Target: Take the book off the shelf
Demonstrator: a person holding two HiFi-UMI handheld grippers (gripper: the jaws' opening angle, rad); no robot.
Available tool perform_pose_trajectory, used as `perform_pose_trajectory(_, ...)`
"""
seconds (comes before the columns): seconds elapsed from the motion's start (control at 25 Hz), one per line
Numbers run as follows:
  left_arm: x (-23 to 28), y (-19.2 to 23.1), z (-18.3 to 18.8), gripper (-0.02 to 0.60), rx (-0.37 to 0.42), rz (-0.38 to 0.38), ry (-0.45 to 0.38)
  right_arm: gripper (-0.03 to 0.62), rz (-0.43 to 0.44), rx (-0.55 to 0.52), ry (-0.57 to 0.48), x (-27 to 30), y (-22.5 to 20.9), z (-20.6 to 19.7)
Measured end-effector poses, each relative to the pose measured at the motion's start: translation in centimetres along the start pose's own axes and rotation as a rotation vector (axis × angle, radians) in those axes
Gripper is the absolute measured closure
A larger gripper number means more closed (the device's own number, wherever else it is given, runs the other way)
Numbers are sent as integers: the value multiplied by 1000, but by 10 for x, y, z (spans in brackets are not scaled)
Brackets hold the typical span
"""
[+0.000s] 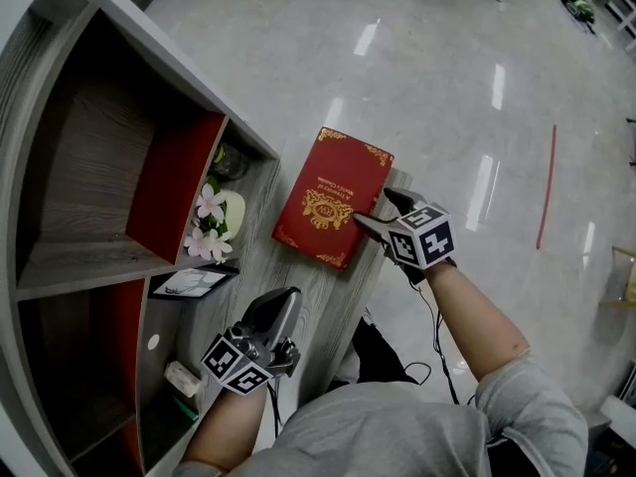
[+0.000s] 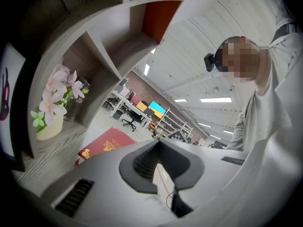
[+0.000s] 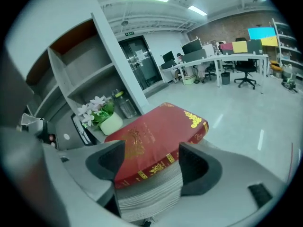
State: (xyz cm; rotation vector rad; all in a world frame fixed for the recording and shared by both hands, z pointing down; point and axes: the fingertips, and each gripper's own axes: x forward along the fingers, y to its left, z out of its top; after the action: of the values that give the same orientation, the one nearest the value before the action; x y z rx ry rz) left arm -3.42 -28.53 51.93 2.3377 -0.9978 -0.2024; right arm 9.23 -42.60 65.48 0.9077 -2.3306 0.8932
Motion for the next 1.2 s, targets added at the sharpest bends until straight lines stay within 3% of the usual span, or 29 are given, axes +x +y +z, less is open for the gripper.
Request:
perform_pose_trajectory(0.4,-26,-14,41,569,54,58,-81,329,118,-97,-101,-31,51,45)
perform_pose_trajectory(0.52,-40,-24,55,569,87,86,-110,361,191,-124,-134,-39,79,60)
perform_pose_trajectory(0.84,-106,-54,101,569,179,203,-228,418,447,-217,-159,-54,190,86)
perform_pose_trajectory(1.2,-232,-102,140,569,268,407,-376,487,690,-398,-158,-75,343,105)
